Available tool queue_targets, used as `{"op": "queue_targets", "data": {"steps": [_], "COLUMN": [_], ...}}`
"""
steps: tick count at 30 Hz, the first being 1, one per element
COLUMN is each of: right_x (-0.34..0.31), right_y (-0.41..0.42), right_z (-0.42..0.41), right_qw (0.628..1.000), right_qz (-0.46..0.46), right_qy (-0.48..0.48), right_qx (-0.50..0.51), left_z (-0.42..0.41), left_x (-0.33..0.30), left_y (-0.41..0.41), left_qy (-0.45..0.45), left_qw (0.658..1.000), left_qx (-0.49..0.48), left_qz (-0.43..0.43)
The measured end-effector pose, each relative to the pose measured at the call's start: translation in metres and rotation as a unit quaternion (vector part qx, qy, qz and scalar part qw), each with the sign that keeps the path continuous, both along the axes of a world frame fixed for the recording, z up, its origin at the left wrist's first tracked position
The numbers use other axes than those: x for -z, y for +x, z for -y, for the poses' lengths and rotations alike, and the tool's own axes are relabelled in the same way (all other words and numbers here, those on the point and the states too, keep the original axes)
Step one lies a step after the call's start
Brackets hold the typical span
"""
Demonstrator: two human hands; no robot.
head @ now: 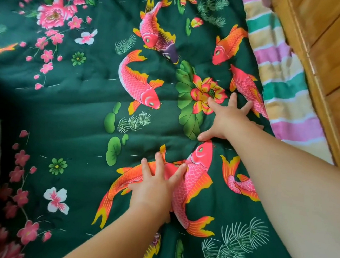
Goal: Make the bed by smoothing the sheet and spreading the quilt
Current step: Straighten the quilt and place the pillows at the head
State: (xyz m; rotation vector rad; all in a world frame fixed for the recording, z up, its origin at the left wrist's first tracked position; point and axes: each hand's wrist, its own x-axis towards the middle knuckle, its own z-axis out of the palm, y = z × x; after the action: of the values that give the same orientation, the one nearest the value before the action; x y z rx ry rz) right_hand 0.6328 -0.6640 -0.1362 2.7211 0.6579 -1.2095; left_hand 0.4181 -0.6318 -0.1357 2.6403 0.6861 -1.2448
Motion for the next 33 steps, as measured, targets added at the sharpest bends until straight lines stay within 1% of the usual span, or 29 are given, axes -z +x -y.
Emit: {"op": "queue_targets", "data": {"steps": [3, 6, 10, 13, 16, 20, 22, 24, 25, 26, 27, 29, 30, 31, 33], "right_x": [0.0, -0.001, 0.004, 0.0, -0.016, -0.008, -0.011, -0.025, -0.031, -0.038, -0.039, -0.028, -0.018, -0.007, 0.013], "right_y": [-0.002, -0.001, 0.0, 0.007, 0.015, 0.011, 0.015, 0.031, 0.044, 0.057, 0.074, 0.106, 0.12, 0.129, 0.145], "right_z": [0.0, 0.0, -0.001, -0.005, -0.011, -0.009, -0.016, -0.029, -0.037, -0.046, -0.055, -0.068, -0.075, -0.081, -0.094], "right_qw": [1.0, 1.0, 1.0, 0.999, 0.995, 0.998, 0.995, 0.991, 0.992, 0.996, 0.997, 0.97, 0.961, 0.969, 0.987], "right_qz": [0.003, 0.005, 0.0, 0.0, -0.006, -0.017, -0.029, -0.031, -0.015, 0.023, 0.074, 0.193, 0.211, 0.192, 0.145], "right_qy": [-0.006, -0.003, -0.014, -0.031, -0.059, -0.056, -0.078, -0.097, -0.084, -0.046, 0.014, 0.132, 0.16, 0.145, 0.062], "right_qx": [-0.005, -0.007, -0.015, -0.028, -0.08, -0.036, -0.049, -0.089, -0.092, -0.071, -0.031, 0.061, 0.072, 0.048, -0.012], "left_z": [-0.01, -0.027, -0.054, -0.08, -0.105, -0.137, -0.157, -0.175, -0.182, -0.19, -0.198, -0.214, -0.222, -0.228, -0.238], "left_x": [-0.006, -0.016, -0.028, -0.024, -0.015, 0.001, 0.009, 0.016, 0.019, 0.021, 0.025, 0.037, 0.044, 0.05, 0.062], "left_y": [0.004, 0.015, 0.037, 0.057, 0.084, 0.132, 0.161, 0.189, 0.2, 0.211, 0.221, 0.242, 0.25, 0.257, 0.27], "left_qy": [0.004, 0.016, 0.024, 0.046, 0.044, 0.039, 0.039, 0.041, 0.044, 0.044, 0.047, 0.061, 0.07, 0.083, 0.116], "left_qw": [0.999, 0.994, 0.988, 0.976, 0.969, 0.957, 0.953, 0.95, 0.949, 0.948, 0.947, 0.946, 0.944, 0.941, 0.929], "left_qx": [0.041, 0.059, -0.014, -0.063, -0.073, -0.07, -0.083, -0.088, -0.092, -0.1, -0.11, -0.12, -0.12, -0.115, -0.099], "left_qz": [0.023, 0.087, 0.153, 0.205, 0.23, 0.277, 0.29, 0.298, 0.299, 0.3, 0.299, 0.296, 0.299, 0.308, 0.338]}}
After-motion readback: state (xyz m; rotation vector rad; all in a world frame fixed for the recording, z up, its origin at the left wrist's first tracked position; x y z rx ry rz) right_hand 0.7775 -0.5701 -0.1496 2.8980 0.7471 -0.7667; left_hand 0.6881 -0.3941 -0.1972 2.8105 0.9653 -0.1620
